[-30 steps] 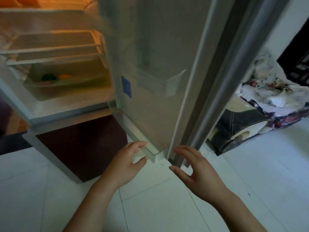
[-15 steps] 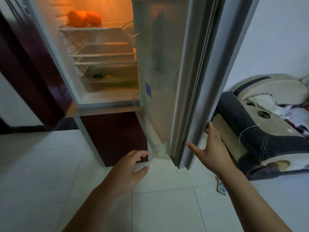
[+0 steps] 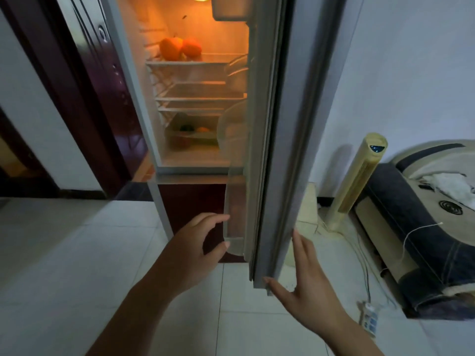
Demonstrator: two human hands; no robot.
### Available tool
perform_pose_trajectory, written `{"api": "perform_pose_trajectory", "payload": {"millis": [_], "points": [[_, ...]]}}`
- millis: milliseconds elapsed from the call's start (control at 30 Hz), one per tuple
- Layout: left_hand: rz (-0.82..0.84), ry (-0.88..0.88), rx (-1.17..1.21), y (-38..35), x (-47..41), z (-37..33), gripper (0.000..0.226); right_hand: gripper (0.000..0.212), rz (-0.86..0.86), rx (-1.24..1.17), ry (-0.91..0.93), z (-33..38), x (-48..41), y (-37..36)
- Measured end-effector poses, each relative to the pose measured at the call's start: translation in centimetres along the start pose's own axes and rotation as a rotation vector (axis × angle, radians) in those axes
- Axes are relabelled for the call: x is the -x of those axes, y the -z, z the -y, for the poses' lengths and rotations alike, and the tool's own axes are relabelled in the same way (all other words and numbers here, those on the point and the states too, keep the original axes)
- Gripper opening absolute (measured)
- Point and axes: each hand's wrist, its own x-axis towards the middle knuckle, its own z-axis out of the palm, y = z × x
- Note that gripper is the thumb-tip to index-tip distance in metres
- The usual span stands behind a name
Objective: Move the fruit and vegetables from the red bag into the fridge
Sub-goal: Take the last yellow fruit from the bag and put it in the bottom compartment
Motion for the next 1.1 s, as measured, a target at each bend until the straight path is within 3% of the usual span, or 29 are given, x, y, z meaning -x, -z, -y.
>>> {"api": "perform_pose_trajectory", "payload": {"millis": [233,567,800,1000,1100], "points": [[-0.089,0.041,0.013,6.5,-1.0,5.9,0.062,0.080,0.042,-0.037,0.145,5.1,-5.7,-5.1],[-0.181,-0.070,-0.111,15.4,-4.2,14.8,0.092,0.083,-0.016,0.024,0.240,14.2,-20.0,-11.1],[-0.296,-0.243,-0.360,20.6,-10.2,19.5,0.073,0.075,-0.072,0.027,0.229,16.3,-28.7,-13.2],[-0.183,-0.190,-0.406,18.9,-17.3,24.1,0.066,0.056,-0.190,0.019,0.306,15.0,-37.0,-13.5],[-0.213,-0.160,-0.499,18.2,-21.5,27.1,0.069,0.050,-0.279,0.035,0.340,13.2,-41.5,-13.3]]}}
